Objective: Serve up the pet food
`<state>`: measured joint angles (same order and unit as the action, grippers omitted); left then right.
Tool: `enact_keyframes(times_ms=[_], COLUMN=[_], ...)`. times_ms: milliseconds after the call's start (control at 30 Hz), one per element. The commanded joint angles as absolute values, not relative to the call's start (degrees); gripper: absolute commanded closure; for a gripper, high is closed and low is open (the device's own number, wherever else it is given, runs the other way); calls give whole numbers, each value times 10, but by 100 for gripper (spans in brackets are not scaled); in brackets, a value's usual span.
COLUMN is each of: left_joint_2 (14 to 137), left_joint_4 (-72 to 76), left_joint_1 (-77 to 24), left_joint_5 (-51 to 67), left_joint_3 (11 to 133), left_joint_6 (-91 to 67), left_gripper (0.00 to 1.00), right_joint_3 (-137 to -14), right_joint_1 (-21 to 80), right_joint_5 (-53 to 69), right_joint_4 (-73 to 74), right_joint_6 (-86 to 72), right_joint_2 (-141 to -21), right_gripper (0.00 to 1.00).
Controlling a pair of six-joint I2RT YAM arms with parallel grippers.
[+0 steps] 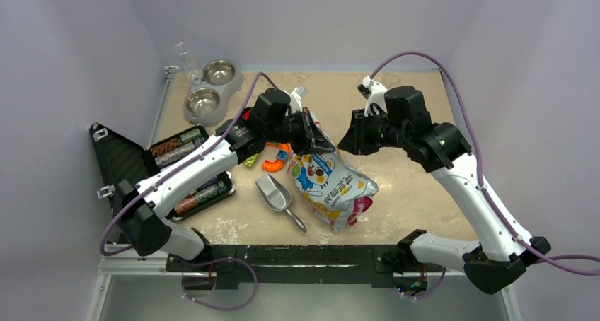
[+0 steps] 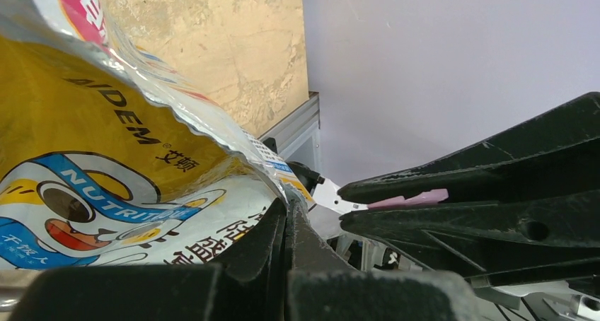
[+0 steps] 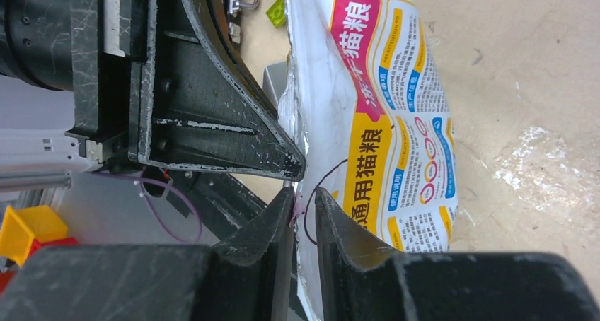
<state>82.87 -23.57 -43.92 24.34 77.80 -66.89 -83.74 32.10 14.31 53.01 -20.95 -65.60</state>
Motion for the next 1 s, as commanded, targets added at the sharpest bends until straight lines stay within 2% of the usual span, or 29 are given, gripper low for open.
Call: enact_keyframes(times_ms=[0, 300, 733, 900, 967], left_joint_2=[793, 782, 789, 798, 804], left_joint_4=[-154, -134, -167, -213, -237], left_joint_1=[-433, -433, -433, -433, -433], left_joint_5=[260, 268, 268, 262, 258], left_joint_3=[779, 762, 780, 808, 824], left_joint_6=[-678, -685, -676, -659, -650], left_gripper=[100, 100, 100, 100, 100], right_joint_3=[-822, -791, -807, -836, -844], right_joint_1=[317, 317, 322, 324, 332], right_joint_5=[205, 193, 74, 24, 13], right_joint_4=[492, 479, 534, 565, 578], right_joint_6=[-201, -215, -220, -234, -223], right_joint_2=[-663, -663, -676, -690, -698], right_gripper=[79, 77, 89, 99, 100])
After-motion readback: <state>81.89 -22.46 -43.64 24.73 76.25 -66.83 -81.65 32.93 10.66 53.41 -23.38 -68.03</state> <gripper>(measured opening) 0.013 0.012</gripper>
